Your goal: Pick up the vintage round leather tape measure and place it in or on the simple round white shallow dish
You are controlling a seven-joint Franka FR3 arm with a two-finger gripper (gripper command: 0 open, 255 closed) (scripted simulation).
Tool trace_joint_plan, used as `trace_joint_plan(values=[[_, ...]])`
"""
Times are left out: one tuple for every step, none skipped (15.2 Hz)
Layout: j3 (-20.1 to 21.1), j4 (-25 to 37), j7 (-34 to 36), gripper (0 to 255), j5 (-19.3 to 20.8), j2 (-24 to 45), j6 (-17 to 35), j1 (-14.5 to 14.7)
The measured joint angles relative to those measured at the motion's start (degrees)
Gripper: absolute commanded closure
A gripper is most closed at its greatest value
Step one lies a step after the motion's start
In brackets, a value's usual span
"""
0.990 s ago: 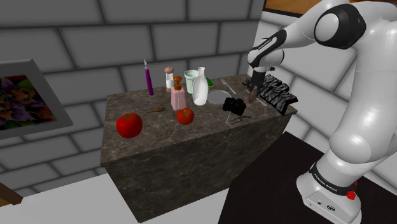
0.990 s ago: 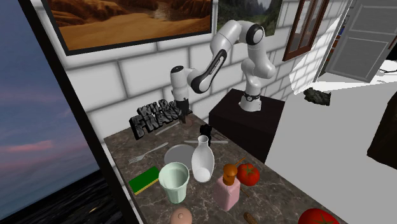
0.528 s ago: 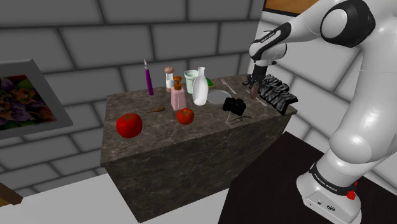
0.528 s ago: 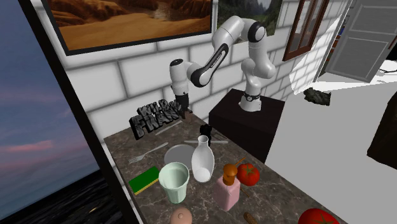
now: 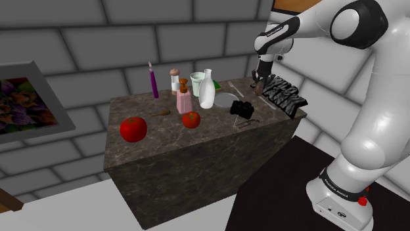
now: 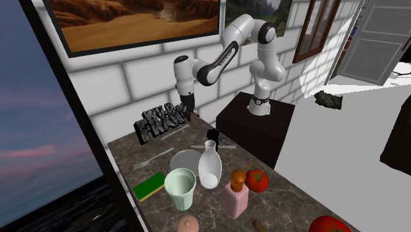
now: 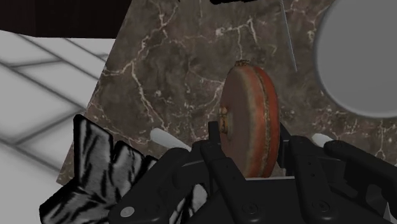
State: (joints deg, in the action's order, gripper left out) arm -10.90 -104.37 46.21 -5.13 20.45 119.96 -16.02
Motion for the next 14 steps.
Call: trace_joint_plan(values=[[0.34,2.34,0.6,255,-0.25,1.72,-0.59,0.28],[0.65,4.31,1.43,255,-0.34,2.84,-1.48,0.73],[0.99,6.5,2.28,255,-0.48,4.28,-2.19,1.17],[1.35,8.59,3.33,255,-0.55,5.49,-3.08,1.77],[1.66,11.48,4.05,255,-0.71,7.27,-4.15,2.08],[1.93,13.56,4.84,255,-0.78,8.5,-5.0,2.49],[2.23,16.48,5.59,255,-0.93,10.49,-5.87,2.81],[2.51,18.9,6.48,255,-1.0,12.03,-6.78,3.27],[2.73,21.63,7.22,255,-1.03,13.28,-8.21,3.62],[3.03,24.7,8.28,255,-1.07,15.01,-9.49,4.18],[3.31,29.33,9.09,255,-1.17,17.57,-11.52,4.41],[3.5,32.48,9.72,255,-1.22,19.43,-12.81,4.62],[3.79,38.46,10.53,255,-1.38,23.11,-15.02,4.67],[4.06,43.82,11.56,255,-1.43,26.02,-17.48,5.01]])
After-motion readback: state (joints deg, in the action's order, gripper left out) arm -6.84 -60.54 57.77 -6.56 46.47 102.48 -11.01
